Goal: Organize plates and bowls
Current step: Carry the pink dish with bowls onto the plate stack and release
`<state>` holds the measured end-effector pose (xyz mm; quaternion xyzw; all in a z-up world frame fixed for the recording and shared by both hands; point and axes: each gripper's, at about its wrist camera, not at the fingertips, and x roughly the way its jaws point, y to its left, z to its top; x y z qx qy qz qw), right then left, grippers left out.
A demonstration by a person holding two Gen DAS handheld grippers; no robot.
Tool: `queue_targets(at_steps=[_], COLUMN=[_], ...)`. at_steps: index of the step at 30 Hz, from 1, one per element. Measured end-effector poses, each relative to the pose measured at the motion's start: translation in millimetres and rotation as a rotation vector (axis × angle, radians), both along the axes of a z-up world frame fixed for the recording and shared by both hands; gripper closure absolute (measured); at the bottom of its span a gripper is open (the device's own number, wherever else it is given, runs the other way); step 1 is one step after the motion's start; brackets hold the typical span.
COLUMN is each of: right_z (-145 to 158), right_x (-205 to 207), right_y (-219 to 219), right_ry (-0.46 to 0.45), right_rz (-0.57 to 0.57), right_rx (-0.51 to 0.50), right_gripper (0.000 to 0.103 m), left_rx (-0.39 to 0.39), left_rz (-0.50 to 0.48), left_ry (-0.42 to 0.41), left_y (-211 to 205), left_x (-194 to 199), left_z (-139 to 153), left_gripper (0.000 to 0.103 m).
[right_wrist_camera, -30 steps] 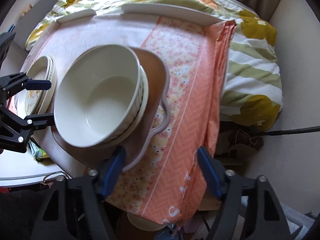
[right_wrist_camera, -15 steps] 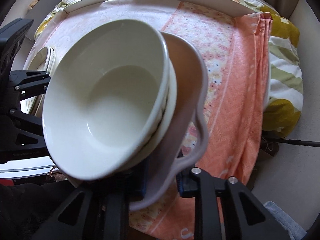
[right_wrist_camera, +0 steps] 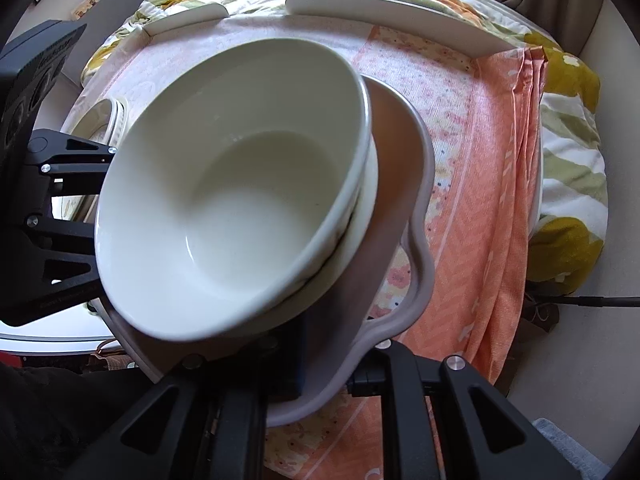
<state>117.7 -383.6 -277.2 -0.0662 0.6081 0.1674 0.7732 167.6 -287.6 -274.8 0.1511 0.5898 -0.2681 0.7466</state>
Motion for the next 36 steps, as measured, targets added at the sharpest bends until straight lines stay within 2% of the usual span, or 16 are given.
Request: queue_targets(at_steps=[5, 11, 19, 25, 31, 36], right_z=[24.2, 62.7, 100.5, 104.9, 88.1, 66.8], right_x=[0.9, 0.6, 3.9, 1.5, 3.6, -1.6], right_y=[7.4, 27.3, 85.6, 139.4, 187.6, 219.6], right_ry=[-0.033, -0.078, -0.124, -0.106, -0.064, -0.018], right_rz=[0.024, 0.079, 0.163, 0.169, 0.136, 0.079], right_rx=[-0.006, -0.010, -0.001, 0.026, 0.053, 0.072], right_gripper=[0.090, 0.090, 0.090, 0.090, 0.090, 0.090], left_rx=[-0.006, -0.017, -0.001, 0.015, 0.041, 0.046], left_rz=[0.018, 0.074, 0.135, 0.152, 0.137, 0.116], left_ry=[-0.039, -0.086, -0.130, -0.126, -0.095, -0.059], left_y=[10.1, 45.1, 103.6, 161.5, 215.8, 244.8], left_x=[-0.8, -6.3, -21.4, -25.6, -26.2, -25.5], left_z=[24.1, 69.8, 112.9, 117.3, 99.0, 75.0], left_gripper=[0.090, 0.090, 0.090, 0.090, 0.090, 0.090])
